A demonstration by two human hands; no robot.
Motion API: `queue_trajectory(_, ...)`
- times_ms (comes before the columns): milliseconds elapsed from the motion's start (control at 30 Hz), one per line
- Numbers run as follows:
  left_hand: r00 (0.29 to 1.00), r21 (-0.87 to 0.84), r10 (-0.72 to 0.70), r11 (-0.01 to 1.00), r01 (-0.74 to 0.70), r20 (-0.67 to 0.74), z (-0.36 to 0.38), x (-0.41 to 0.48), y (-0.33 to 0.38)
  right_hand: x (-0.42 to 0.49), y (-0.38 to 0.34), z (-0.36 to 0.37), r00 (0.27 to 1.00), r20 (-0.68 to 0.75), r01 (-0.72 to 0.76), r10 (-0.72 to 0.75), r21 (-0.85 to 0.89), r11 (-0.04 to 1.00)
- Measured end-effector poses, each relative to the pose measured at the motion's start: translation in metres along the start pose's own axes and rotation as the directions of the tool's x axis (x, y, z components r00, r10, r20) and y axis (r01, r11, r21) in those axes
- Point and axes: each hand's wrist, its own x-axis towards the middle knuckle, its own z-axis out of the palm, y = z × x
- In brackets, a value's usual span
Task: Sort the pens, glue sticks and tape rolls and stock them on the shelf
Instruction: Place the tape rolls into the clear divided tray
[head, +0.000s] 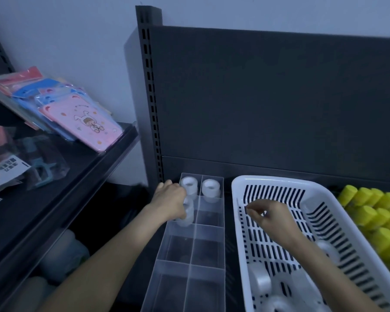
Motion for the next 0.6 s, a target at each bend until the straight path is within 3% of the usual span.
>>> queue_trajectory(233, 0.999, 0.023, 0.014, 1.0, -0.015, 0.033, 0.0, -0.007, 0.0, -0.012, 0.008, -0.011, 0.996, -0.073, -0.052, 0.053, 0.014, 0.999)
queue_trajectory(367, 0.995, -0.049, 0.045, 0.998, -0.049, -0.089, -0.014, -0.02, 0.017, -0.034, 0.024, -0.031, 0.989, -0.107, -0.104, 0.097, -0.061, 0.993)
queue_trajectory(500, 0.965, -0.241, 0.134, 0.952, -0.188, -0.224, -0.027, -0.04, 0.066, -0.056, 0.042, -0.06, 0.987, -0.005, -0.16, 0.161, -0.185, 0.97)
queue_trajectory(600, 0.949, -0.344, 0.262, 0.886, -0.309, -0.179, -0.027, -0.053, 0.109, -0.075, 0.056, -0.083, 0.977, 0.089, -0.169, 0.196, -0.246, 0.955)
